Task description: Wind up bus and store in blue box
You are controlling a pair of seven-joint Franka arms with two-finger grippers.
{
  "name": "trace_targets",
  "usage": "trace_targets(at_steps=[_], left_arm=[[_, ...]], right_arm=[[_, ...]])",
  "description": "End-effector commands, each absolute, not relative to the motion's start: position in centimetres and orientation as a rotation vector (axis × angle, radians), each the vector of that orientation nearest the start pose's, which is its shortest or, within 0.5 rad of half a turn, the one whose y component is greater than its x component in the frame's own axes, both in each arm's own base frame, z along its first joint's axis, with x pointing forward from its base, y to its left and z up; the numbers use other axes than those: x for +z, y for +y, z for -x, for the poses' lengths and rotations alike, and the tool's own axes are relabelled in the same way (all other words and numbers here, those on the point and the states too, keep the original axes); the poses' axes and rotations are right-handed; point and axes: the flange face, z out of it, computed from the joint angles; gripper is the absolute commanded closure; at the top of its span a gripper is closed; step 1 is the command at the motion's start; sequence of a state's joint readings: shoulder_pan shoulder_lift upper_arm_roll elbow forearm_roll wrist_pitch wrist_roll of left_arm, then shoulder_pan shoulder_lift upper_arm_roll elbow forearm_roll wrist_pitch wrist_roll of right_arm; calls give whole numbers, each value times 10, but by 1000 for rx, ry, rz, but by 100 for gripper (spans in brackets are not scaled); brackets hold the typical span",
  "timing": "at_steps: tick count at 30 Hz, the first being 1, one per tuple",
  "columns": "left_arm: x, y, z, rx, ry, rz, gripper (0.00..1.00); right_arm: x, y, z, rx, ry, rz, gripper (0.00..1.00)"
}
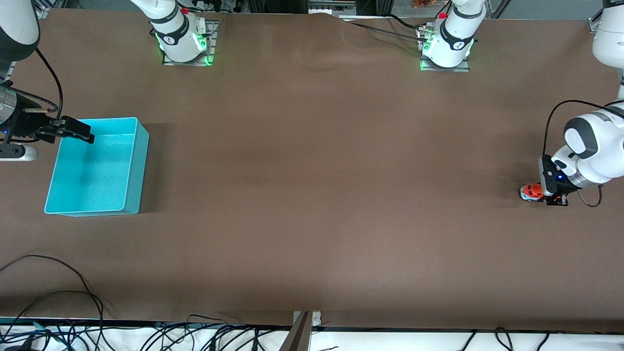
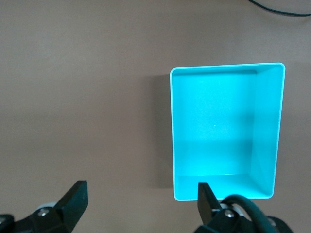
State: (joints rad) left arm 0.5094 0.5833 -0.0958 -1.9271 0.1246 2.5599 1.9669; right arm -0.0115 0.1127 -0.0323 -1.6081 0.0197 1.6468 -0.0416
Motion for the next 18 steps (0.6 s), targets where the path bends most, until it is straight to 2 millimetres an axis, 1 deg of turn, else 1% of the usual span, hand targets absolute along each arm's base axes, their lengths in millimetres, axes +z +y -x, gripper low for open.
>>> trace_targets(at_steps=[1,7,11,13,18], left_arm=[[128,268,-551,54,2299,2187,75],[128,268,-551,53,2284,2200,75],[128,273,-551,52,2268,2212,75],[130,279,-551,49,2254,2219,75],[129,280,-552,48,2245,2225,75]], right_arm=[[553,-25,-593,108,22,3138,0],[551,-25,-593,113,22,3138,0],[551,-25,-593,113,22,3138,0],[551,-25,-593,113,22,3136,0],[551,-25,-593,113,22,3136,0]])
